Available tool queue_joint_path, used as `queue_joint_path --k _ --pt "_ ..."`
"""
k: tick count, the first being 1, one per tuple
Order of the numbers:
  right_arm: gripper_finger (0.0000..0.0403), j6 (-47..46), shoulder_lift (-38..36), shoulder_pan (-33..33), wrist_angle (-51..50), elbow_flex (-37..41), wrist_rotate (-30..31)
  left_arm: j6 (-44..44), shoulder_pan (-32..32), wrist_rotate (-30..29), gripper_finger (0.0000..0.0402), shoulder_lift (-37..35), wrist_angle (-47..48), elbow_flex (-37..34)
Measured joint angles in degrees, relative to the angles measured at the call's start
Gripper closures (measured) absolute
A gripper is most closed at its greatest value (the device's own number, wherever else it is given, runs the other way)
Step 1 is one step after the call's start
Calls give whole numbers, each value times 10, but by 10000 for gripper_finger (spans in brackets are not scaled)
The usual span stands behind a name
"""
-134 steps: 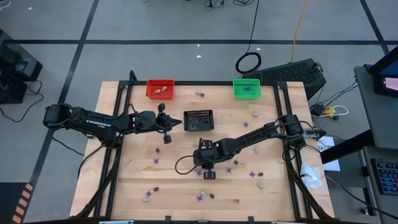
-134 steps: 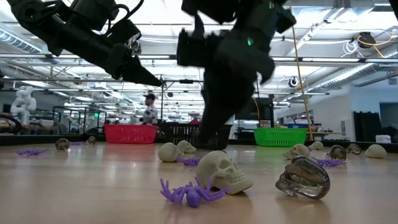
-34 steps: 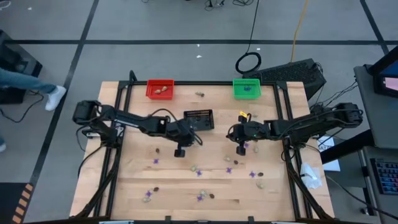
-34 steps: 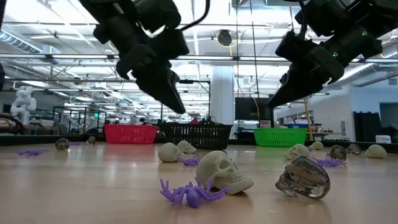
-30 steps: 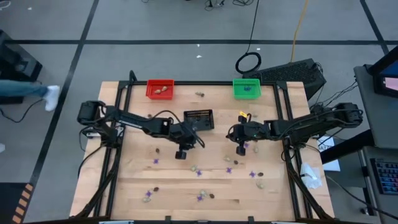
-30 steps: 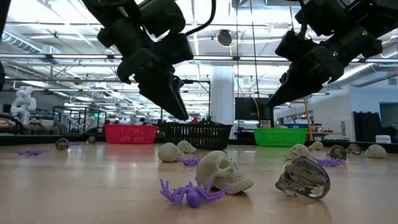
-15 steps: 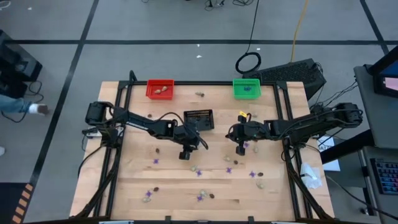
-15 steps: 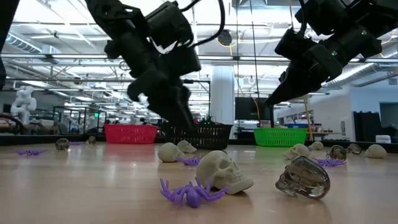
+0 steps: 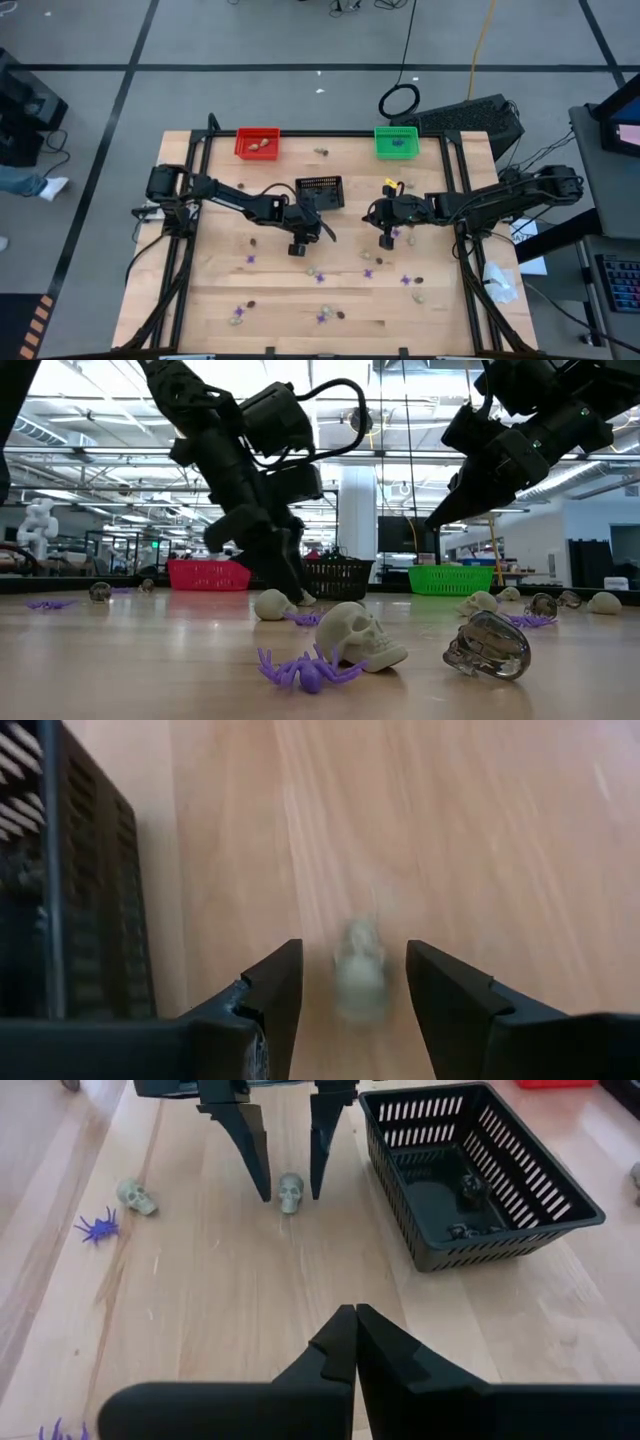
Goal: Sort Halloween decoration
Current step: Put the white skull toy into the orange bin
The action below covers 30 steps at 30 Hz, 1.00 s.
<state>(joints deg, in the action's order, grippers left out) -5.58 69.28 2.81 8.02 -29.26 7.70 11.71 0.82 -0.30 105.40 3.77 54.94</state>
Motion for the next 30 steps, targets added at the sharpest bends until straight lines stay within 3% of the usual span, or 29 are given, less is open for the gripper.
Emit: queue_joint_path --k 5,16,25,30 --pt "403 1 0 5 1 0 0 2 0 0 239 4 3 0" --pt "403 2 0 11 4 0 0 11 1 18 329 10 1 2" --pt "403 2 0 11 3 0 0 11 2 20 340 3 28 9" --pt "403 2 0 11 2 0 0 7 2 20 341 -42 75 17"
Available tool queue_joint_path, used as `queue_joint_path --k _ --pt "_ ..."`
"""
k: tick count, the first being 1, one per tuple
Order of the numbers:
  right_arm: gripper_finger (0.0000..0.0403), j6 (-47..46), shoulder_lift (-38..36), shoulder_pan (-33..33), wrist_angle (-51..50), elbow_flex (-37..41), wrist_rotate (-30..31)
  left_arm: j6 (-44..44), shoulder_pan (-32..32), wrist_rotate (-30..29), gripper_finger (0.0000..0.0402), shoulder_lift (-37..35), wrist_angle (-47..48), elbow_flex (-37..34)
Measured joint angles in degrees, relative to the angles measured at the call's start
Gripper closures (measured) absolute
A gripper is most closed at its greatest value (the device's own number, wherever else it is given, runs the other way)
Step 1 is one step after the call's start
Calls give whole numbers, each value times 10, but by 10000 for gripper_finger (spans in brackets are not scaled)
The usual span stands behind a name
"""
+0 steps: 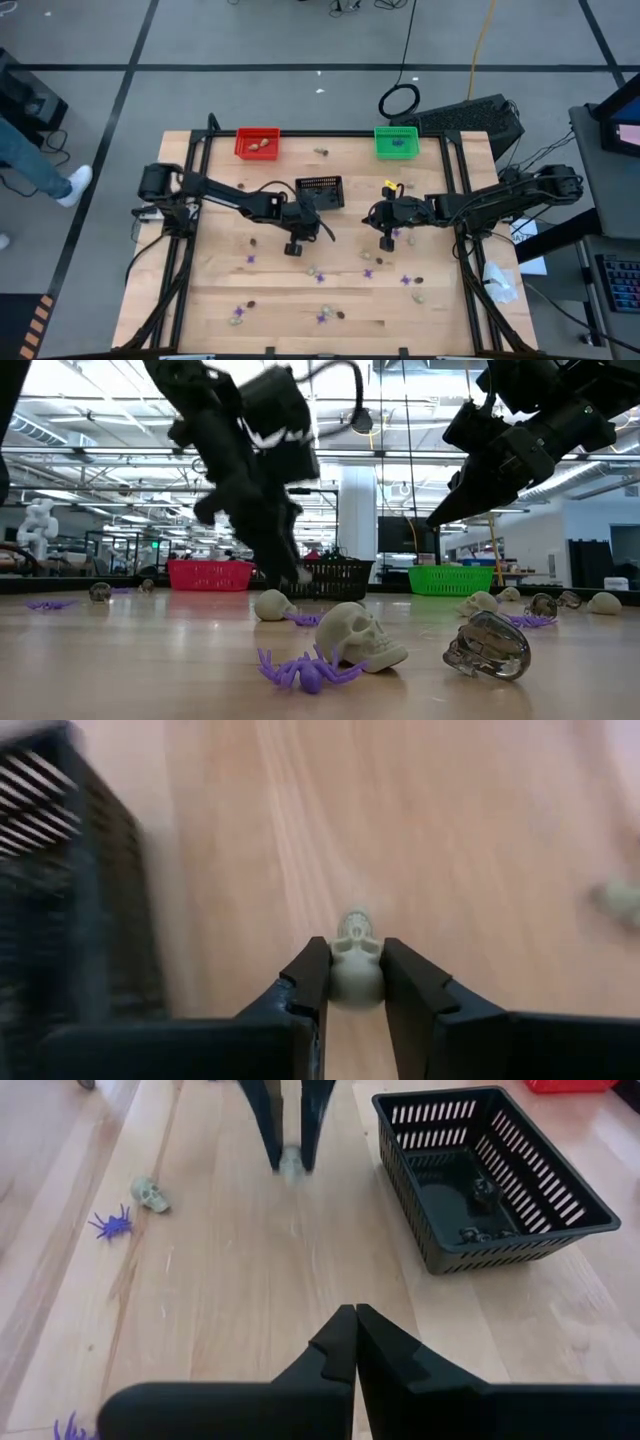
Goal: Sort Halloween decoration
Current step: Put the white skull toy into the orange bin
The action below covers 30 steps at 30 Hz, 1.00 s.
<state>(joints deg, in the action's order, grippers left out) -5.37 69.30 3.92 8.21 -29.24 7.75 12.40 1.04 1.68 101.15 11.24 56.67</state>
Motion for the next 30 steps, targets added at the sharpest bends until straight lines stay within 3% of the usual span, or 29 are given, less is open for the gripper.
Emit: queue_joint_path --k 10,18,24,30 --pt "403 -2 0 0 -3 0 0 -43 -40 -63 343 -165 121 0" --pt "403 -2 0 1 -3 0 0 -93 -170 -142 343 -267 221 0" --pt "403 -2 0 1 -2 0 0 -98 -329 -152 343 -259 254 0" --pt "403 -2 0 1 2 0 0 -49 -464 -86 343 -192 199 0"
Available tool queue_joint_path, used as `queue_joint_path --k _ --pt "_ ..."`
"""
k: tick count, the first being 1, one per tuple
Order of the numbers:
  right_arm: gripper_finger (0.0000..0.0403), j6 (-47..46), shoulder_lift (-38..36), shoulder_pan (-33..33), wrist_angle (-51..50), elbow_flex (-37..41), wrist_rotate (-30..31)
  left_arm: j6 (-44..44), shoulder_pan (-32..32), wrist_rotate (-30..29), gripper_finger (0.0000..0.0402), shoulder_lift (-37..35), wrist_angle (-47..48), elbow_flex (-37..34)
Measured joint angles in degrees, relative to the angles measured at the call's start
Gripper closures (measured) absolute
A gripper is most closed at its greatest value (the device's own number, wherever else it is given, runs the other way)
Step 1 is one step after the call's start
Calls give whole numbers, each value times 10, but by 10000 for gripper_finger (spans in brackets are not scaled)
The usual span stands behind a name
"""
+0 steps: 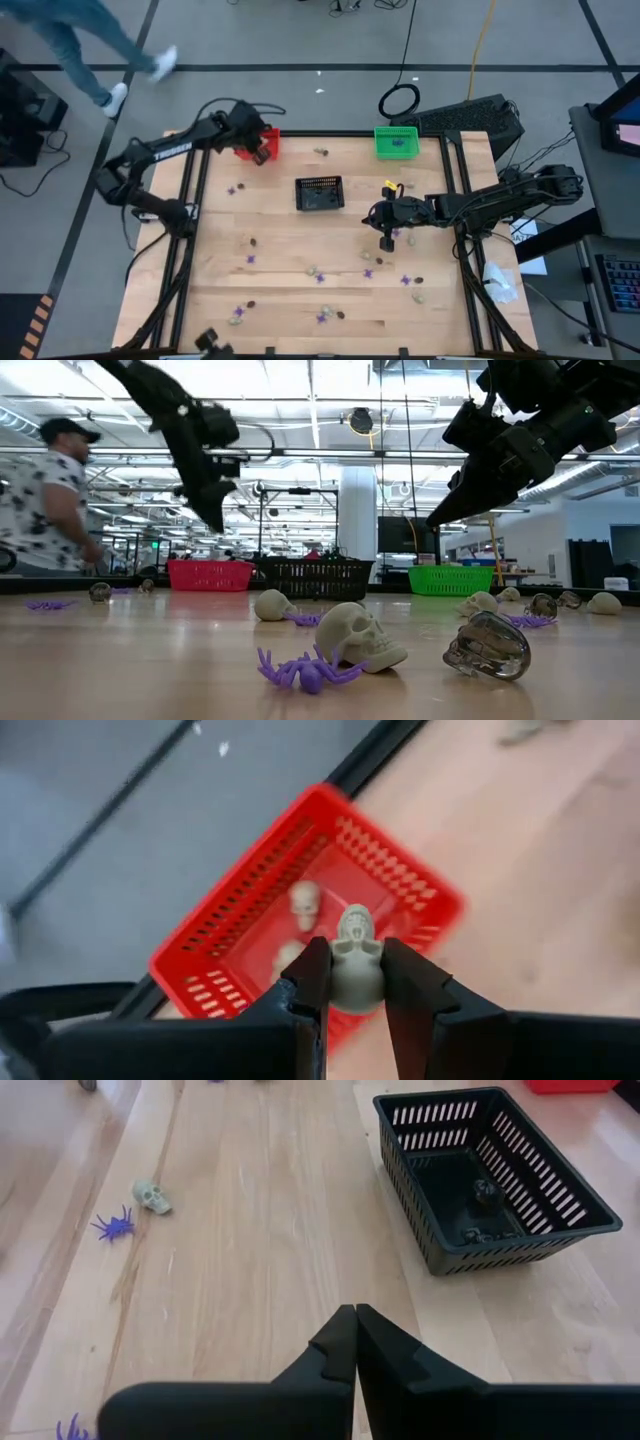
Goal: Sort Halloween decoration
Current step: Put the white skull toy into the orange bin
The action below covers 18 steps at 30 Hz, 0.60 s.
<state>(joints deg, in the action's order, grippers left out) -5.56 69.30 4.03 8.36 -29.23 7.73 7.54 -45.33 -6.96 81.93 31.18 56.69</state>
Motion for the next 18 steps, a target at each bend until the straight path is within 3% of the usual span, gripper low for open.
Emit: queue_joint_path --k 10,18 --pt "403 2 0 0 0 0 0 34 -61 26 343 125 -90 0" --pt "403 2 0 0 0 0 0 34 -68 35 341 153 -96 0"
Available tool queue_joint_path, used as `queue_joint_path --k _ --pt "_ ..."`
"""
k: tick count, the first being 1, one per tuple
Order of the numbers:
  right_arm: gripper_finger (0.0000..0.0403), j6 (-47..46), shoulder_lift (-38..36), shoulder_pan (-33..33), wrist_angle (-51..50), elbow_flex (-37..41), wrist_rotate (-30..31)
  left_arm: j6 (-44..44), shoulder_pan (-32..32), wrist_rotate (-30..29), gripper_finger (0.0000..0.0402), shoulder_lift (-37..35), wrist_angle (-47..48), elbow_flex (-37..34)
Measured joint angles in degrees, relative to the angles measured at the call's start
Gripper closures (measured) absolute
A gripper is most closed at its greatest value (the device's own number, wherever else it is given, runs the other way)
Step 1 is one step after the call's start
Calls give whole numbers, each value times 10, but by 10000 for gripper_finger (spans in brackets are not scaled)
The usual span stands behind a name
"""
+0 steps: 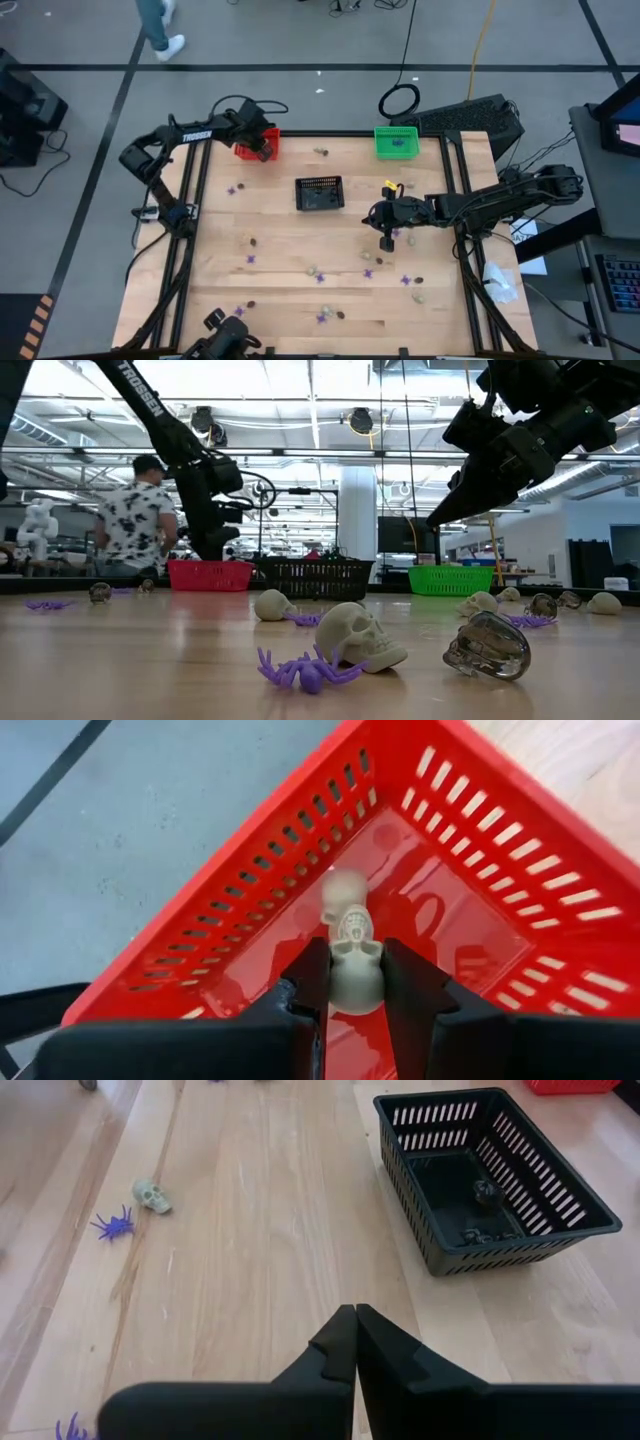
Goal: Sort Halloween decoration
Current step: Put the white skull toy into the orange bin, then put the violet spider toy into the green bin
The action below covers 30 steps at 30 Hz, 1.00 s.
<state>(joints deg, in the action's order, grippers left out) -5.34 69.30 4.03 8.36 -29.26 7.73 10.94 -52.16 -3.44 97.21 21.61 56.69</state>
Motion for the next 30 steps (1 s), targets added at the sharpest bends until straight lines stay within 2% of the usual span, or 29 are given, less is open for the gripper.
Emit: queue_joint_path --k 10,14,21,25,30 --pt "403 0 0 0 0 0 0 -14 0 0 258 -4 6 0" --pt "403 -7 -6 0 -21 0 -2 -11 5 0 249 -34 4 0" --pt "403 -40 -47 2 -81 0 0 -14 54 -1 300 -138 -18 -13" --pt "403 -63 -81 13 -138 0 5 -28 113 -1 337 -199 -90 -66" --pt "403 -101 -112 42 -210 0 32 -45 203 -2 369 -255 -226 -151"
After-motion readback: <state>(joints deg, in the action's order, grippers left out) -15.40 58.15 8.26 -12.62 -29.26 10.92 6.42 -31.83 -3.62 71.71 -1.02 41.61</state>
